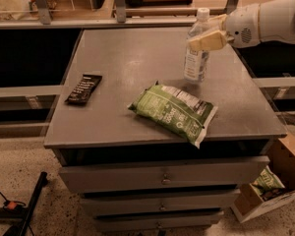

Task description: Pick blue plastic bottle

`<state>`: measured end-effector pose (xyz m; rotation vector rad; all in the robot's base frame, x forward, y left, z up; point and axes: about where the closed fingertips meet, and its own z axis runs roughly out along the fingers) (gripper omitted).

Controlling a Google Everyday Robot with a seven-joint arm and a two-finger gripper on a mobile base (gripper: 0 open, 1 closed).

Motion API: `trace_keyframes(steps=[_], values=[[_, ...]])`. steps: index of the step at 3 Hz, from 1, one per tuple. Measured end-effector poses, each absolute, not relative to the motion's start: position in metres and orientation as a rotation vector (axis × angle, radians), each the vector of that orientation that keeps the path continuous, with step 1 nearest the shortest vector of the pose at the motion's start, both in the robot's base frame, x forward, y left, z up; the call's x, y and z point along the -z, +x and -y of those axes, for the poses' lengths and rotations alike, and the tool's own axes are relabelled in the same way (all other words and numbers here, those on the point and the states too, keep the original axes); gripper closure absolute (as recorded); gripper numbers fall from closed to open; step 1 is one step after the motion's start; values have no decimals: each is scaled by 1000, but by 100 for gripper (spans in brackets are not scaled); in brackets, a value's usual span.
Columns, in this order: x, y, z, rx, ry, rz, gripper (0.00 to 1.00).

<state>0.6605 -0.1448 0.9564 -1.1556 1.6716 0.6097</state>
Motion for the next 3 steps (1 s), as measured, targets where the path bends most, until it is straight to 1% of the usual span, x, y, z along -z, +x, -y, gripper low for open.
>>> trace_keyframes(steps=[1, 2, 3], values=[[-983, 655, 156, -585, -1153, -1638, 100], [-1008, 651, 169, -553, -1149, -1612, 100], [-1009, 651, 169, -552, -1149, -1610, 100]])
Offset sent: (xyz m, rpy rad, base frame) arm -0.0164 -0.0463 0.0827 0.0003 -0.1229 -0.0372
